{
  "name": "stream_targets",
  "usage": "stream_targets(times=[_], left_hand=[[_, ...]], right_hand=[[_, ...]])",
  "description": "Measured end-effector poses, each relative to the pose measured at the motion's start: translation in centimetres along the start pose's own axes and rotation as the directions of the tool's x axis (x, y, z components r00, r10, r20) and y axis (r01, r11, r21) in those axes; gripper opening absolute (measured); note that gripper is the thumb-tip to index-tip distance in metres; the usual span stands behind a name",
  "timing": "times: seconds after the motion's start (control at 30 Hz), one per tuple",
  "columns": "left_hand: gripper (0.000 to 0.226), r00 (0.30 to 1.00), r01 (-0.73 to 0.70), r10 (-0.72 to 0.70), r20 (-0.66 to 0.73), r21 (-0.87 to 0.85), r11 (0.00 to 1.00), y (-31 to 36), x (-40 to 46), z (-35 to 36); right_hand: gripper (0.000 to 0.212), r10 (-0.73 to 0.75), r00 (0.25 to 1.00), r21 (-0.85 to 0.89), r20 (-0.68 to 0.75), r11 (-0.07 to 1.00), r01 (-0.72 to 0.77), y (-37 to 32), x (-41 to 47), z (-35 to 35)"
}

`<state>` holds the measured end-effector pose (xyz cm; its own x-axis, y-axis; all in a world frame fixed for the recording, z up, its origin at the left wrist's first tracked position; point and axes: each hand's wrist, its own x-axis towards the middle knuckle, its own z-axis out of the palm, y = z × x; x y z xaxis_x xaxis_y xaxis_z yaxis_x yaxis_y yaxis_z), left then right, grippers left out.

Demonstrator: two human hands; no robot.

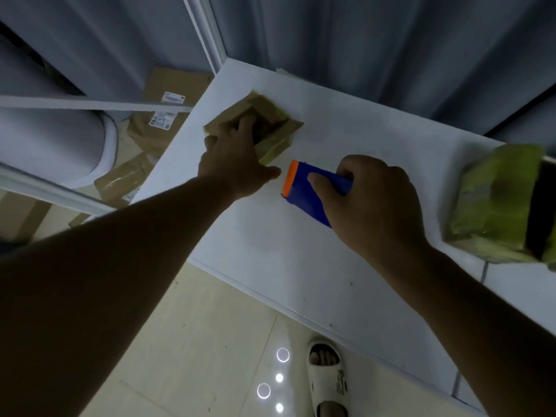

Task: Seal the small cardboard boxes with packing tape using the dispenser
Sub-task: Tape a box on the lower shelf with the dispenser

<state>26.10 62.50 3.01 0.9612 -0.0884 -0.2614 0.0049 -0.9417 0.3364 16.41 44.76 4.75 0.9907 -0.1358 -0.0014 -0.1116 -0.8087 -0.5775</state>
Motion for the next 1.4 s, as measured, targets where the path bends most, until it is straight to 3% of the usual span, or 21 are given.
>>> stream_targets(times=[0.17,0.37,0.53,0.63,0.73,0.83,0.93,1.03,1.13,1.3,1.4], left_hand=[[0.105,0.996,-0.066,0.058,0.062,0.131,0.989,-0.4,4.2,1.4],[0.067,0.993,-0.117,0.109,0.052,0.19,0.975,-1.8,7.0,2.2],[0.05,0.996,-0.089,0.088,0.017,0.12,0.989,-3.0,8.0,2.3],[0.048,0.997,-0.05,0.05,0.062,0.0,0.999,-3.6,8.8,1.8],[0.048,0.995,-0.075,0.076,0.059,-0.015,0.997,-4.1,9.7,1.4],[0.074,0.999,0.025,-0.023,0.045,-0.044,0.999,-4.6,10.9,1.5],[0.112,0.963,0.256,-0.246,0.106,-0.09,0.962,-5.3,12.0,1.8],[0.131,0.94,0.314,-0.304,0.153,-0.045,0.948,-5.6,12.7,1.5],[0.13,0.963,0.256,-0.256,0.085,0.02,0.967,-5.4,12.2,1.1],[0.104,0.991,0.016,-0.004,-0.132,0.095,0.995,-5.8,8.8,1.7],[0.103,0.994,-0.027,0.034,-0.101,0.065,0.998,-6.5,8.5,1.2]], right_hand=[[0.039,0.024,1.0,0.017,0.014,1.0,-0.024,0.8,2.8,0.8],[0.044,0.055,0.998,0.003,0.02,0.998,-0.055,0.8,5.4,1.6],[0.046,0.075,0.997,0.018,0.001,0.997,-0.075,0.5,6.4,2.1],[0.046,0.096,0.995,0.012,-0.004,0.995,-0.096,0.0,6.9,2.6],[0.045,0.113,0.994,0.011,-0.002,0.994,-0.113,-0.6,7.2,3.2],[0.045,0.145,0.989,0.034,-0.04,0.989,-0.144,-1.6,7.4,3.7],[0.047,0.184,0.981,0.058,-0.067,0.982,-0.18,-2.6,6.9,4.4],[0.047,0.211,0.972,0.066,-0.104,0.977,-0.205,-3.6,6.0,5.1],[0.047,0.232,0.963,0.055,-0.136,0.973,-0.226,-4.3,5.1,5.4],[0.046,0.289,0.942,0.065,-0.171,0.957,-0.282,-5.2,3.4,5.6],[0.046,0.314,0.927,0.085,-0.204,0.949,-0.303,-5.8,2.2,5.8]])
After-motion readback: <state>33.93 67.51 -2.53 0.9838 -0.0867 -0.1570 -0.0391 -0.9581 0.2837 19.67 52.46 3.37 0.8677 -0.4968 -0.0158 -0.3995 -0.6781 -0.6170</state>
